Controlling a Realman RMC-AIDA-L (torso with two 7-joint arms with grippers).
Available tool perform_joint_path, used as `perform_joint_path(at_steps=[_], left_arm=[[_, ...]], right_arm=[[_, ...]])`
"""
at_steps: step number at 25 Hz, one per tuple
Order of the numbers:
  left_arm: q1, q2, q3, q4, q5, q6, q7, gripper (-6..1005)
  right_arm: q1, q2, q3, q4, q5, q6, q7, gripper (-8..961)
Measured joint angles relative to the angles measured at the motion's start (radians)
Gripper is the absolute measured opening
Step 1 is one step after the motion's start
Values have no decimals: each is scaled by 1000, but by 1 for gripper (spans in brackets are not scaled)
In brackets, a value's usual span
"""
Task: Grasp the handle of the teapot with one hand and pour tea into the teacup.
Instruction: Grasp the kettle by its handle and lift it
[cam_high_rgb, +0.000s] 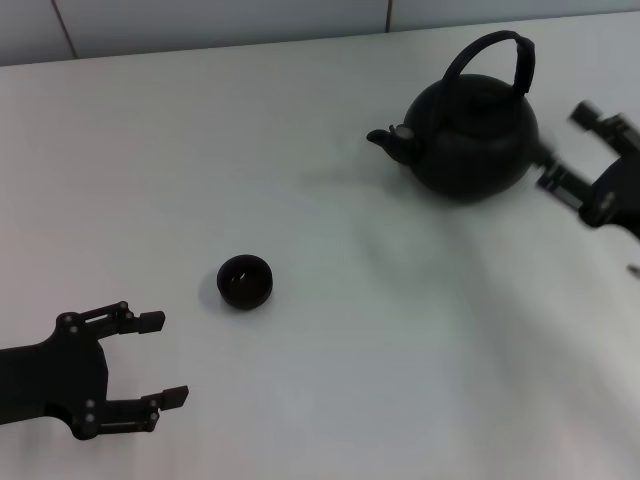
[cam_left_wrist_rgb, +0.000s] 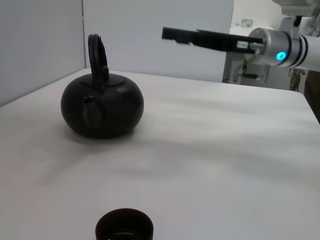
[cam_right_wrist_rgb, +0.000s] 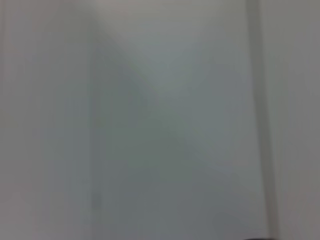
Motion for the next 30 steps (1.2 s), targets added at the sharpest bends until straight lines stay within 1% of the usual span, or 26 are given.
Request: perform_joint_path(at_steps=[1, 5, 6, 8, 9, 12, 13, 18, 24, 26, 30], left_arm=[[0, 0, 0, 0, 0, 0, 0, 842], [0, -3, 0, 0, 1, 0, -1, 842], [0, -5, 0, 0, 1, 0, -3, 842], [0, -9, 0, 3, 1, 1, -6, 842], [2, -12, 0, 11, 1, 2, -7, 842], [2, -12, 0, 11, 1, 2, -7, 842], [2, -18, 0, 17, 1, 3, -8, 842], [0, -25, 0, 20, 1, 0, -9, 842], [-1, -30, 0, 22, 1, -3, -9, 842], [-1, -33, 0, 23, 1, -4, -9, 842], [-1, -37, 0, 24, 1, -7, -10, 842]], right_arm=[[2, -1, 23, 14, 42, 22, -2, 765], [6, -1, 42, 27, 76, 41, -6, 765], [12, -1, 61, 41, 104, 73, -8, 765], [16, -1, 65, 45, 115, 94, -8, 765], [30, -1, 68, 50, 136, 144, -4, 765], [46, -2, 65, 52, 140, 183, -3, 764], [57, -2, 63, 52, 140, 204, -3, 764], [113, -1, 59, 58, 137, 304, -5, 764], [134, -3, 57, 61, 133, 344, -3, 764], [153, -3, 57, 63, 134, 390, -1, 764], [172, -2, 58, 69, 132, 428, -3, 764]])
